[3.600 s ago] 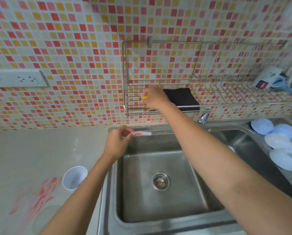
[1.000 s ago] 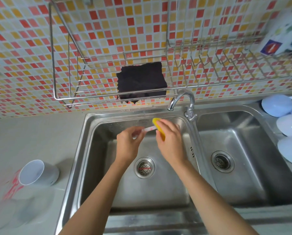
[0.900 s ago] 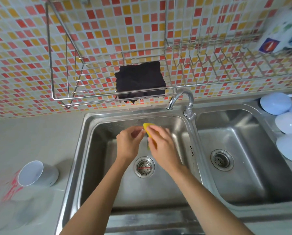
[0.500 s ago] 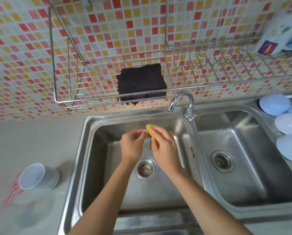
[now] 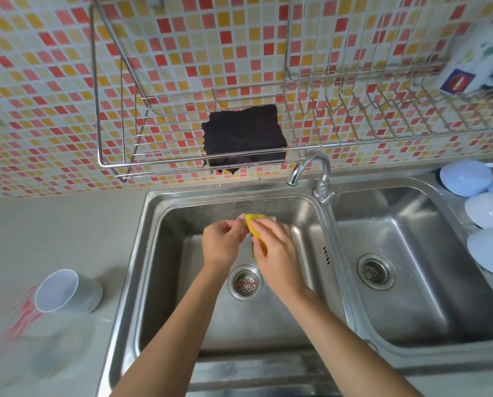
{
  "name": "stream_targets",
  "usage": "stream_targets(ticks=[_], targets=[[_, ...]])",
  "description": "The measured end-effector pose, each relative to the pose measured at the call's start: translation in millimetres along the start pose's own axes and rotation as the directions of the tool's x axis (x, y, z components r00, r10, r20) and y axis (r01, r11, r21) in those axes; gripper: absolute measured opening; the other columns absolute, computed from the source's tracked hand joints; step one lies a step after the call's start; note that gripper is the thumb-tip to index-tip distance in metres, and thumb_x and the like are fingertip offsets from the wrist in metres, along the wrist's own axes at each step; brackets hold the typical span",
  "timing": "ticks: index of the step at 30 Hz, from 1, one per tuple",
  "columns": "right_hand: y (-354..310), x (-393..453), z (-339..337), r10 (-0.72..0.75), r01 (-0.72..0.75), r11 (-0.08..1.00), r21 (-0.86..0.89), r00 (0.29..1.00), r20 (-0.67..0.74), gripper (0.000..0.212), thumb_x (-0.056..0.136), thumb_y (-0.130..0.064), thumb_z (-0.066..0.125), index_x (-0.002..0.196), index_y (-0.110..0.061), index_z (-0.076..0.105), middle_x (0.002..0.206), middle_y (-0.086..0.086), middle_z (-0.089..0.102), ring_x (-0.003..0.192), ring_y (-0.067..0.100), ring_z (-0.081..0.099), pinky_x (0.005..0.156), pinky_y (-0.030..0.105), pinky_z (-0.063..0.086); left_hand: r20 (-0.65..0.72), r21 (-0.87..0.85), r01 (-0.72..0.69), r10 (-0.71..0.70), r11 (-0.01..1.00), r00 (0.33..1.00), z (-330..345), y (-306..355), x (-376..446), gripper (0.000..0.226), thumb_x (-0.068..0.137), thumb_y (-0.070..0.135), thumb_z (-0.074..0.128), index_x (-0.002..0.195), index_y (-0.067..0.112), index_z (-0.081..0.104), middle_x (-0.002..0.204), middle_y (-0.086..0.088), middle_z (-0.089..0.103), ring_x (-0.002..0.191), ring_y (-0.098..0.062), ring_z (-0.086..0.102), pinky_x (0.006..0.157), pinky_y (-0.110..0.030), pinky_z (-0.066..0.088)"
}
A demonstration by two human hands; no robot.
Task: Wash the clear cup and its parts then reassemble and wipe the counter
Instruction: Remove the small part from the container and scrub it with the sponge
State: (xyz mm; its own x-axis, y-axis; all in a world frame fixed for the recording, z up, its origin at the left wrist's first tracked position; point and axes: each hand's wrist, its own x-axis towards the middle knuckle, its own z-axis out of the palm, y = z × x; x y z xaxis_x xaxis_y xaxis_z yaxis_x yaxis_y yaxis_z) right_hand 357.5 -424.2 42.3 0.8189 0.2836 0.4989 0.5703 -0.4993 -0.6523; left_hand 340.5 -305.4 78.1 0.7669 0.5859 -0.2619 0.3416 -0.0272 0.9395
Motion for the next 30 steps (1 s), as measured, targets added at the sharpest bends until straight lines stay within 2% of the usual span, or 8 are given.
stream_targets(ticks=[4, 7, 11, 14, 19, 22, 26, 30], targets=[[0, 4, -4, 0.027, -0.028, 1.000, -0.012, 0.999, -0.026, 0.041, 0.084, 0.001, 0.064, 0.122, -0.013, 0.065, 0.119, -0.001, 0.064, 0.102, 0.020, 0.056, 0.098, 0.018, 0.039, 0.009, -0.004, -0.004, 0.004, 1.000, 1.000, -2, 2, -3, 0.029, 0.088, 0.029, 0.068, 0.064, 0.013, 0.072, 0.060, 0.000, 0.069, 0.060, -0.011, 0.059, 0.079, -0.037, 0.056], [-2, 4, -3, -0.028, 0.028, 0.999, -0.022, 0.999, 0.020, 0.041, 0.084, 0.000, 0.065, 0.123, -0.013, 0.065, 0.119, 0.000, 0.064, 0.102, 0.020, 0.056, 0.097, 0.019, 0.041, 0.007, 0.014, -0.005, 0.005, 1.000, 1.000, -3, 4, -4, 0.029, 0.088, 0.027, 0.068, 0.066, 0.010, 0.073, 0.060, 0.000, 0.069, 0.061, -0.011, 0.060, 0.077, -0.035, 0.056], [9, 4, -8, 0.105, -0.106, 0.993, -0.051, 0.994, -0.026, 0.057, 0.078, -0.001, 0.072, 0.132, -0.013, 0.057, 0.124, 0.002, 0.060, 0.103, 0.021, 0.053, 0.093, 0.020, 0.037, 0.028, 0.072, -0.048, 0.046, 0.996, 0.999, -5, 3, -5, 0.031, 0.089, 0.034, 0.067, 0.072, 0.009, 0.074, 0.068, -0.001, 0.073, 0.066, -0.010, 0.066, 0.074, -0.027, 0.055], [12, 4, -6, 0.077, -0.078, 0.990, -0.120, 0.997, -0.017, 0.055, 0.078, -0.003, 0.073, 0.130, -0.012, 0.058, 0.134, 0.005, 0.055, 0.104, 0.026, 0.052, 0.095, 0.027, 0.038, 0.073, 0.099, -0.094, 0.087, 0.991, 0.994, -4, 7, -6, 0.031, 0.089, 0.033, 0.067, 0.077, 0.006, 0.074, 0.071, -0.001, 0.074, 0.061, -0.001, 0.064, 0.073, -0.021, 0.055], [24, 19, -9, -0.066, 0.059, 0.976, -0.211, 0.997, -0.026, 0.035, 0.074, 0.000, 0.074, 0.107, -0.011, 0.070, 0.104, -0.002, 0.071, 0.093, 0.021, 0.051, 0.082, 0.034, 0.050, 0.125, 0.085, -0.096, 0.085, 0.992, 0.988, -5, 7, -7, 0.029, 0.091, 0.030, 0.065, 0.076, 0.007, 0.073, 0.073, -0.004, 0.074, 0.062, -0.002, 0.064, 0.074, -0.020, 0.054], [26, 25, -12, -0.141, 0.144, 0.957, -0.250, 0.990, 0.028, 0.034, 0.069, 0.000, 0.073, 0.100, -0.012, 0.071, 0.096, -0.003, 0.072, 0.089, 0.026, 0.057, 0.078, 0.035, 0.053, 0.179, 0.371, -0.351, 0.305, 0.859, 0.935, -10, 6, -9, 0.018, 0.089, 0.033, 0.067, 0.093, 0.017, 0.073, 0.080, 0.005, 0.072, 0.068, 0.008, 0.060, 0.068, -0.005, 0.044], [31, 33, -19, -0.214, 0.232, 0.941, -0.246, 0.972, 0.098, 0.032, 0.069, 0.001, 0.073, 0.098, -0.012, 0.072, 0.097, -0.003, 0.072, 0.088, 0.027, 0.059, 0.077, 0.035, 0.055, 0.330, 0.499, -0.601, 0.504, 0.625, 0.798, -13, 2, -6, 0.025, 0.083, 0.013, 0.073, 0.107, 0.017, 0.072, 0.090, 0.000, 0.071, 0.078, -0.009, 0.062, 0.079, -0.026, 0.051], [35, 31, -17, -0.061, 0.055, 0.979, -0.195, 0.998, -0.022, 0.038, 0.078, -0.006, 0.074, 0.115, -0.004, 0.068, 0.115, 0.006, 0.068, 0.097, 0.025, 0.053, 0.087, 0.034, 0.050, 0.240, 0.504, -0.535, 0.485, 0.678, 0.841, -6, 9, -3, 0.019, 0.089, 0.017, 0.067, 0.106, 0.011, 0.073, 0.095, -0.005, 0.075, 0.081, -0.018, 0.066, 0.074, -0.017, 0.045]])
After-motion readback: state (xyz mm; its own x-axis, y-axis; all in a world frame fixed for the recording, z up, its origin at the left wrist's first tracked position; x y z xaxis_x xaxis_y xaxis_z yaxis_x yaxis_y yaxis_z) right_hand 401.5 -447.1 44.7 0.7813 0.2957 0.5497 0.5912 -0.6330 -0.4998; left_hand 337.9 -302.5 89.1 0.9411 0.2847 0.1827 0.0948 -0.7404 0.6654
